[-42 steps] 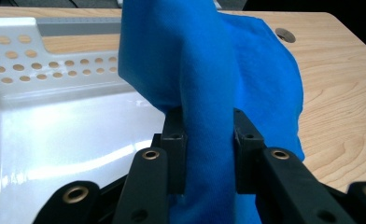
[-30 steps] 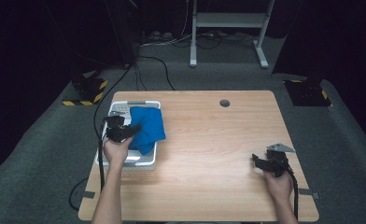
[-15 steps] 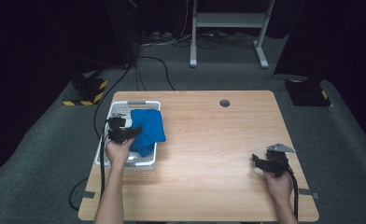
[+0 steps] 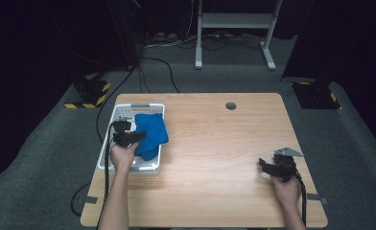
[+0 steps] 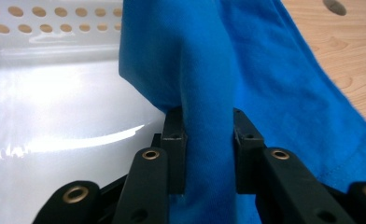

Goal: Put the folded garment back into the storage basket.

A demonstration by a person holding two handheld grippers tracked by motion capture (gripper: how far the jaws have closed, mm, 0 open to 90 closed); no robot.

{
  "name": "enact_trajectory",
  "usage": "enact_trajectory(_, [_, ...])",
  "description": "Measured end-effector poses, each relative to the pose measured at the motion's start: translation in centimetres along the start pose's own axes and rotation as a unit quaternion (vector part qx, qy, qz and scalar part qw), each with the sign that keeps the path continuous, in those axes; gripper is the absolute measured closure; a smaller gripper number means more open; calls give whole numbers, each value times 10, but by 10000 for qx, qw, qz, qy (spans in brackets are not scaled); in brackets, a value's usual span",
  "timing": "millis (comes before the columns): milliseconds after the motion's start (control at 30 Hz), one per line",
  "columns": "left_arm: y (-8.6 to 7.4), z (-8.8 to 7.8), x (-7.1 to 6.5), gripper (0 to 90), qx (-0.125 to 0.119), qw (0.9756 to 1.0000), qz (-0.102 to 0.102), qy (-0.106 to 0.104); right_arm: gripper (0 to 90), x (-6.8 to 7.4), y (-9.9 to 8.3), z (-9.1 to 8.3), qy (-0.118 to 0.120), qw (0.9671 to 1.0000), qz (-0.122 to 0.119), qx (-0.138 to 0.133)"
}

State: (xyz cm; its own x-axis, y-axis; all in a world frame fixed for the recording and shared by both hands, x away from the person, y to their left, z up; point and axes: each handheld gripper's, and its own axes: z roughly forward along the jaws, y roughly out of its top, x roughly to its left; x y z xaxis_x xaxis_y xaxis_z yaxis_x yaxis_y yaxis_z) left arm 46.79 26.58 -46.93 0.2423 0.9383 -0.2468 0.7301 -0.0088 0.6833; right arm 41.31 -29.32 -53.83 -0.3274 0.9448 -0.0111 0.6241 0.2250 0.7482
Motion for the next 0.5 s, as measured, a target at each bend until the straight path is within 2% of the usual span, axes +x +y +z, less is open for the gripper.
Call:
enact_trajectory(300, [3, 5, 5, 718, 203, 9996, -1, 203, 304, 0, 0, 0, 0, 10000, -1, 0])
enact_trajectory(500, [4, 8, 6, 716, 327, 9987, 124, 381, 304, 0, 0, 0, -1, 10000, -1, 1])
